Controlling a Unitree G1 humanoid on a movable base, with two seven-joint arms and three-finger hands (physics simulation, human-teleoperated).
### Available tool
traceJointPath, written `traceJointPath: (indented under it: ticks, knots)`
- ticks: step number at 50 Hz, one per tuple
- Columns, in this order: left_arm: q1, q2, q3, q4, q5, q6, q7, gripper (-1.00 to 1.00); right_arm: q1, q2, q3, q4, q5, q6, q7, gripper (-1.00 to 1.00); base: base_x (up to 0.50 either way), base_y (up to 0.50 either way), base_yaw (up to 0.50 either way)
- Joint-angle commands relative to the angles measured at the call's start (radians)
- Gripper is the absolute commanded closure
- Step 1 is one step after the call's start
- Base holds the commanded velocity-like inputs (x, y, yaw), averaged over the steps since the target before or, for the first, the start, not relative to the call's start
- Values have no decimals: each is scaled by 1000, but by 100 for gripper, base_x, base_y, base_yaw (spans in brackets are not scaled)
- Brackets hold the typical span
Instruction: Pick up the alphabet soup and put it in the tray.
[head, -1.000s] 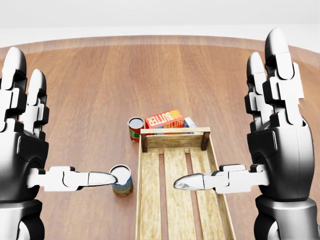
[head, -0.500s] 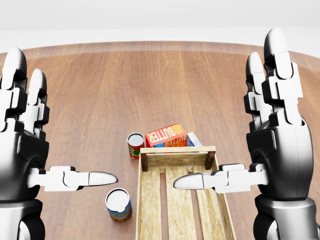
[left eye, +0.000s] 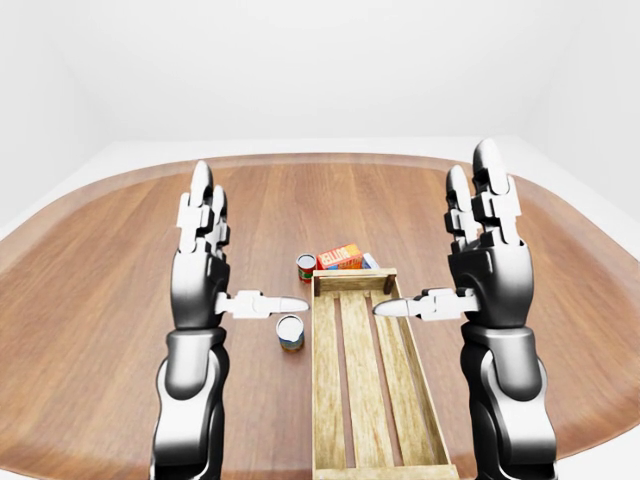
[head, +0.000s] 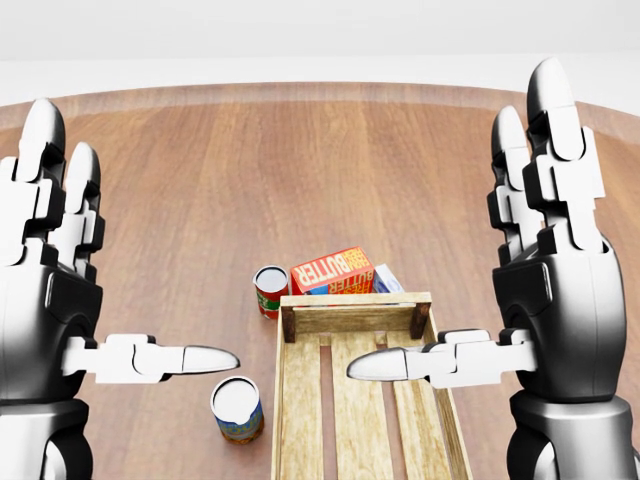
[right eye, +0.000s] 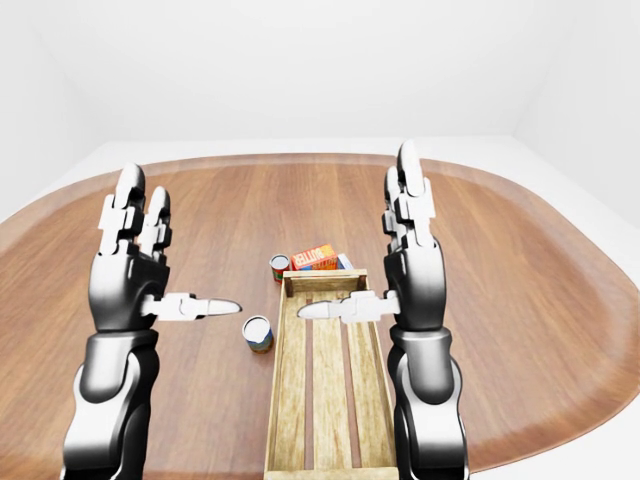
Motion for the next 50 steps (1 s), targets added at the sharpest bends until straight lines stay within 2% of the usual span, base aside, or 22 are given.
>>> traceJointPath:
  ticks: [1, 4, 5, 8, 9, 12, 14, 20, 23, 31, 35, 41, 50]
  knots:
    - [-26, 14, 15, -3, 22, 0, -30, -100, 3, 0, 1, 7, -1, 0, -1, -100, 0, 0, 0]
    - [-79, 38, 7, 15, 80, 0, -56, -100, 4, 1, 2, 8, -1, 0, -2, -100, 0, 0, 0]
    - [-130, 65, -6, 44, 132, 0, -74, -100, 4, 1, 1, 8, 0, 0, -1, -100, 0, 0, 0]
    - [-176, 71, -7, 81, 199, 0, -115, -100, 5, 1, 0, 8, 2, 0, -1, -100, 0, 0, 0]
    - [-213, 92, -13, 110, 237, 0, -143, -100, 6, 1, -1, 7, 2, 0, -1, -100, 0, 0, 0]
    - [-267, 101, -6, 138, 303, 0, -203, -100, 7, 1, 0, 11, 2, 0, -2, -100, 0, 0, 0]
    - [-313, 123, -11, 179, 358, 0, -255, -100, 7, 2, 1, 15, 3, 0, -2, -100, 0, 0, 0]
    - [-400, 121, -24, 285, 496, 0, -365, -100, 6, 2, 3, 19, 4, 0, -3, -100, 0, 0, 0]
    - [-470, 121, -54, 393, 595, 0, -415, -100, 5, 2, 4, 23, 3, 0, -3, -100, 0, 0, 0]
    - [-659, 105, -68, 636, 797, 0, -514, -100, 5, 1, 0, 29, 5, 0, -3, -100, 0, 0, 0]
    - [-669, 90, -74, 695, 873, 0, -547, -100, 5, 2, 0, 33, 6, 0, -2, -100, 0, 0, 0]
    - [-634, 79, -94, 768, 1007, 0, -587, -100, 4, 1, -3, 41, 8, 0, -2, -100, 0, 0, 0]
    - [-608, 58, -92, 867, 1112, 0, -584, -100, 3, 0, -6, 59, 9, 0, -1, -100, 0, 0, 0]
